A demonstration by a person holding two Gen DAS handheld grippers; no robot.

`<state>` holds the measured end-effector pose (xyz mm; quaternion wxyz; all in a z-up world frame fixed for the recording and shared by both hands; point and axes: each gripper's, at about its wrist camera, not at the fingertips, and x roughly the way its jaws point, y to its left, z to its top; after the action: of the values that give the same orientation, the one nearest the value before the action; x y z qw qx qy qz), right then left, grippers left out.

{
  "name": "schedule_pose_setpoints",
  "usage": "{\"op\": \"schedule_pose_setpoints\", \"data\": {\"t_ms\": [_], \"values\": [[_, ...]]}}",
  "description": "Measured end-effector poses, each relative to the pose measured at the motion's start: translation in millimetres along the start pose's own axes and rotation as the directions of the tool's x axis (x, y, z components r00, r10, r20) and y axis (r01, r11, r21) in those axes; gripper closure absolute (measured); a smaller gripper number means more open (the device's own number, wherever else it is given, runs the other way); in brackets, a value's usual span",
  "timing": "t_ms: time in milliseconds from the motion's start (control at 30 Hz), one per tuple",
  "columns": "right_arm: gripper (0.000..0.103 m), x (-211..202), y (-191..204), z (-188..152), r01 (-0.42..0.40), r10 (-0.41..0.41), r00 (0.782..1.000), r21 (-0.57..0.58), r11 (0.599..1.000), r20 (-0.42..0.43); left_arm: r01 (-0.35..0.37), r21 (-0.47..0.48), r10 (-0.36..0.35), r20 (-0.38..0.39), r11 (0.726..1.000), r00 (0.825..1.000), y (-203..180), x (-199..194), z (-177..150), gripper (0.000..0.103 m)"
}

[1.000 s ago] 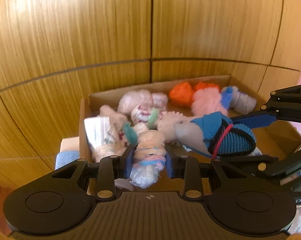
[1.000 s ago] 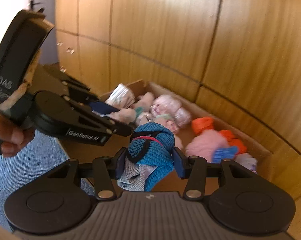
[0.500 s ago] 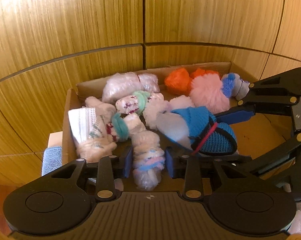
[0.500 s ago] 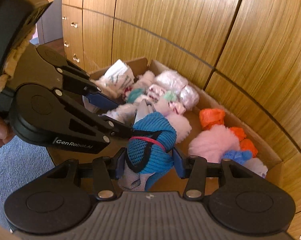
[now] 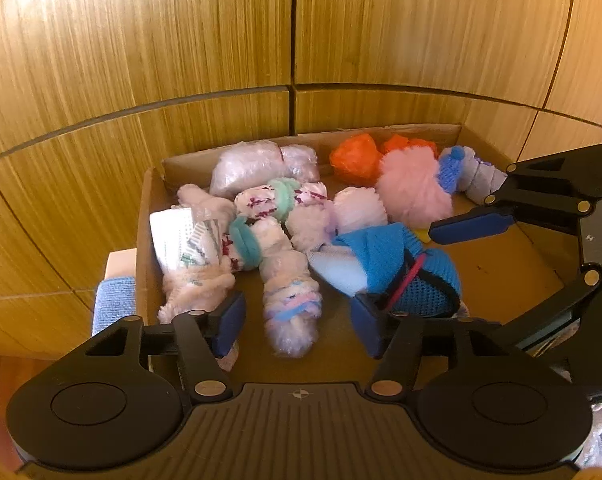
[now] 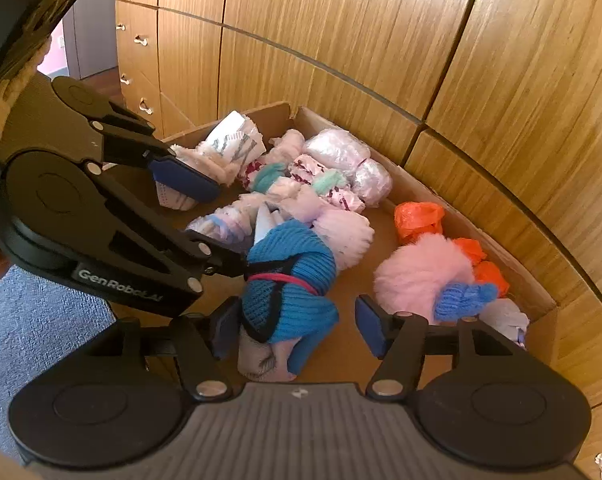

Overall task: Organize objects
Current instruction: 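Carry both items into the box and open both tools, then withdraw both open tools from the box back over the pile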

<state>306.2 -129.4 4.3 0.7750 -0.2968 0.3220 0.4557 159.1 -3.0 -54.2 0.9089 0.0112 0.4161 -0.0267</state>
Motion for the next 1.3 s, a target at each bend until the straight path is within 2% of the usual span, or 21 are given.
{"op": "schedule_pose_setpoints", "data": {"t_ms": [467, 567, 633, 767, 900, 1033, 1167, 1300], "values": [[0.041, -14, 6, -1, 0.021, -0.021, 0.999, 0.022, 1.0, -0.027, 0.0, -0.035, 0.0, -0.011, 0.999, 1.0, 1, -13, -4, 0.028], [0.04, -13, 6, -3, 0.019, -0.018, 1.0, 0.03, 0.999, -0.024, 0.01, -0.044, -0.01, -0.006, 0.999, 1.0, 2, -19, -4, 0.019], [0.038, -18, 6, -4, 0.018, -0.017, 1.0, 0.039, 0.999, -0.018, -0.011, -0.032, 0.012, 0.005, 0.999, 1.0, 1, -23, -4, 0.014], [0.037, -26, 7, -5, 0.022, -0.022, 1.0, 0.051, 0.998, -0.008, -0.032, -0.041, 0.032, 0.01, 0.999, 0.999, 4, -26, -3, 0.008], [0.029, -37, 6, -5, 0.026, -0.027, 1.0, 0.082, 0.996, 0.013, -0.044, -0.061, 0.045, 0.014, 0.997, 0.999, 7, -32, -1, 0.008], [0.028, -53, 6, -7, 0.044, -0.048, 0.998, 0.109, 0.993, 0.034, -0.049, -0.07, 0.05, 0.019, 0.996, 0.999, 7, -39, -1, 0.007], [0.021, -68, 1, -12, 0.063, -0.072, 0.996, 0.147, 0.987, 0.056, -0.051, -0.066, 0.054, 0.032, 0.997, 0.998, 4, -49, -3, 0.006], [0.016, -84, -3, -22, 0.089, -0.107, 0.991, 0.22, 0.972, 0.075, -0.058, -0.073, 0.062, 0.046, 0.996, 0.997, 3, -59, -8, 0.004]]}}
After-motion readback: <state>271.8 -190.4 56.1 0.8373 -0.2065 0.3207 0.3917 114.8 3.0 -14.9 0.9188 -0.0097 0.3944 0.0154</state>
